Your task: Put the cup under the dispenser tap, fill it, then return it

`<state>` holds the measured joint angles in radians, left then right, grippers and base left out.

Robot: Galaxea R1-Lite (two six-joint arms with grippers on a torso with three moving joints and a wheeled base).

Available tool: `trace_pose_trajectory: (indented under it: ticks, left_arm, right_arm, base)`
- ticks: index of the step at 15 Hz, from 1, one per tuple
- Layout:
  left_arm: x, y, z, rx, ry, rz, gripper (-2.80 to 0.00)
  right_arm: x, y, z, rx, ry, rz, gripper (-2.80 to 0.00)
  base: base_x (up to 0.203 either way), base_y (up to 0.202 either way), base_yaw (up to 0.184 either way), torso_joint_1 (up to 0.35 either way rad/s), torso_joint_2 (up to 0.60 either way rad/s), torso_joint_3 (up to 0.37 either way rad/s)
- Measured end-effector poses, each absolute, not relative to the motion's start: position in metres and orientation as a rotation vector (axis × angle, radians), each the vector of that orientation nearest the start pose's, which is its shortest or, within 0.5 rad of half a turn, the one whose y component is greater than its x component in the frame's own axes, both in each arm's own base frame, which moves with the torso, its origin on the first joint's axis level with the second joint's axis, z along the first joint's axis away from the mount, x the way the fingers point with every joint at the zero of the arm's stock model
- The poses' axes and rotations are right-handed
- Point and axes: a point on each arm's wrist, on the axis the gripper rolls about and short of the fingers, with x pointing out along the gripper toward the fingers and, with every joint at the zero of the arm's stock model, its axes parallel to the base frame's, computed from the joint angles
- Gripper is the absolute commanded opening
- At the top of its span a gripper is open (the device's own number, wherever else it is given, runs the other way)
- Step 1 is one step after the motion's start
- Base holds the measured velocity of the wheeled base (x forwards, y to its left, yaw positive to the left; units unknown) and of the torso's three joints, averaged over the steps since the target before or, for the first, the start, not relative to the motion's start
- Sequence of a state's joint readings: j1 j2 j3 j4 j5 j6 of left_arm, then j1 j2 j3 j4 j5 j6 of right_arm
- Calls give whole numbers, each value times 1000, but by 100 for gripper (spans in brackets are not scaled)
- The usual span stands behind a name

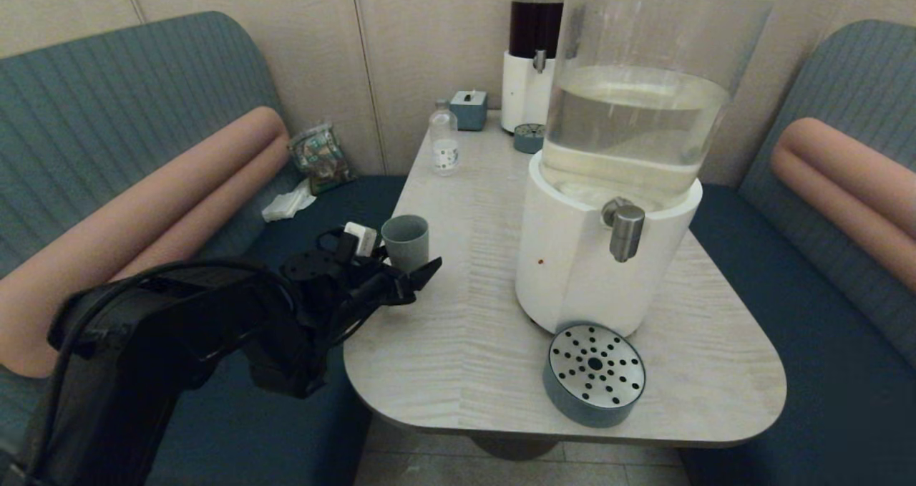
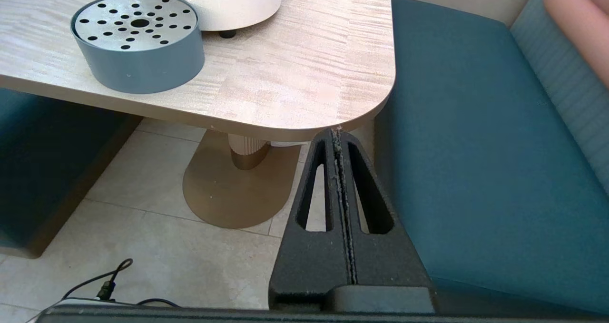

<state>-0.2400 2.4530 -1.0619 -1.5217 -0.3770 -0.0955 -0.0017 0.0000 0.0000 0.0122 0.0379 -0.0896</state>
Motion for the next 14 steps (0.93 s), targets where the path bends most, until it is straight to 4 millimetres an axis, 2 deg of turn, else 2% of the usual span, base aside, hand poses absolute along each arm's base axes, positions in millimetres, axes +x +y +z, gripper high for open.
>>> trace_pose_trajectory:
  ticks: [8,14]
  left_arm:
    - [364,-98,77,-79,-29,-623,0]
    - [347,-94,90,-80,-30,-620,0]
  right_arm:
    - [-23,1,74,-89,10,37,-280]
    - [-23,1,74,-89,10,37,-280]
  base:
    - [0,0,0,0,0,0]
    - [0,0,0,0,0,0]
